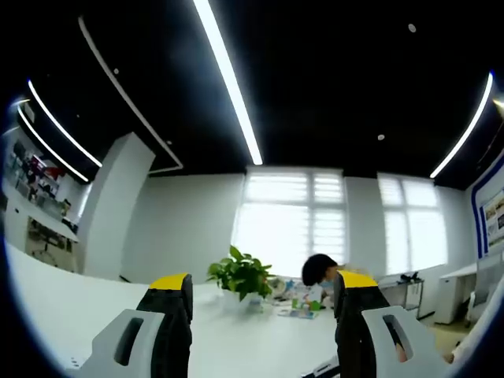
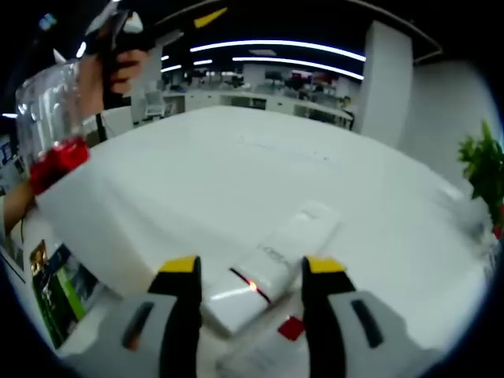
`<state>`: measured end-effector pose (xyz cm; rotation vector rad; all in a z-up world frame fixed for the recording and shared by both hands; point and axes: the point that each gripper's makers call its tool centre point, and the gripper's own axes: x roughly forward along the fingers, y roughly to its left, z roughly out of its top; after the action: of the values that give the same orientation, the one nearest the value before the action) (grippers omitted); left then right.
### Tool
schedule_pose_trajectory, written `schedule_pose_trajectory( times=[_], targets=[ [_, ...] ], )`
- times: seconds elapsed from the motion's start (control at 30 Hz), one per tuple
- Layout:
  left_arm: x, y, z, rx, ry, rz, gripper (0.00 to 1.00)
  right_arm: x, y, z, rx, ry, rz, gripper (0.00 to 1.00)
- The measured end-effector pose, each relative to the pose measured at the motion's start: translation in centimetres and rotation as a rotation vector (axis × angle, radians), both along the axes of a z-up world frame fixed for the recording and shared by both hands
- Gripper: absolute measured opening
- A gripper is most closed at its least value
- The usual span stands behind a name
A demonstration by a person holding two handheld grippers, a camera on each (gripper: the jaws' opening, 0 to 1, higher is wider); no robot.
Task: Arrange the skincare products in the storage area until every visible bottle or jar stands upright without overlapping.
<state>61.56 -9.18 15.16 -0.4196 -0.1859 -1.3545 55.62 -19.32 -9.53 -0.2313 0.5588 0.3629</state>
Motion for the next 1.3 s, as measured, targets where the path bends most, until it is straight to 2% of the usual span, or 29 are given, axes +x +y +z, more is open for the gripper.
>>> schedule_pose_trajectory(
  times=[0.07, 0.17, 0.23, 0.5, 0.53, 0.6, 0.67, 0.77, 0.9, 1.07, 1.17, 1.3],
  targets=[
    [-0.3, -0.2, 0.0, 0.005, 0.005, -0.034, 0.75, -0.1, -0.2, 0.0, 0.007, 0.005, -0.002, 0.5],
    [-0.4, -0.4, -0.3, 0.006, 0.036, -0.054, 0.75, -0.3, -0.4, -0.2, 0.057, 0.021, 0.015, 0.53],
    [-0.6, -0.6, -0.5, 0.013, 0.048, -0.062, 0.75, -0.2, -1.0, -0.2, 0.064, 0.031, 0.006, 0.55],
    [-2.2, -2.3, -1.4, 0.101, -0.043, -0.062, 0.74, 0.0, -1.5, -0.9, 0.087, 0.123, 0.082, 0.56],
    [-2.6, -2.4, -1.3, 0.095, -0.054, -0.071, 0.74, 0.0, -1.6, -1.0, 0.081, 0.138, 0.074, 0.56],
    [-3.1, -2.3, -0.8, 0.064, -0.037, -0.104, 0.74, 0.1, -1.3, -0.9, 0.038, 0.151, 0.094, 0.56],
    [-3.3, -2.4, -0.8, 0.073, -0.042, -0.103, 0.74, 0.4, -1.1, -1.2, 0.031, 0.169, 0.097, 0.56],
    [-3.2, -2.2, -0.8, 0.082, -0.068, -0.082, 0.75, 0.4, -0.2, -2.1, 0.063, 0.242, 0.128, 0.54],
    [-2.8, -1.8, -0.4, 0.046, -0.015, -0.107, 0.77, 1.3, -0.7, -2.1, 0.03, 0.254, 0.127, 0.52],
    [-2.6, -1.7, -0.3, 0.039, -0.02, -0.094, 0.77, 1.2, -1.1, -2.3, -0.014, 0.266, 0.144, 0.47],
    [-2.7, -1.7, -0.1, 0.027, -0.021, -0.118, 0.77, 1.4, -1.4, -2.2, -0.011, 0.25, 0.155, 0.38],
    [-2.6, -2.0, -0.7, 0.058, -0.028, -0.115, 0.77, 1.1, -0.8, -2.0, -0.012, 0.23, 0.172, 0.34]
  ],
)
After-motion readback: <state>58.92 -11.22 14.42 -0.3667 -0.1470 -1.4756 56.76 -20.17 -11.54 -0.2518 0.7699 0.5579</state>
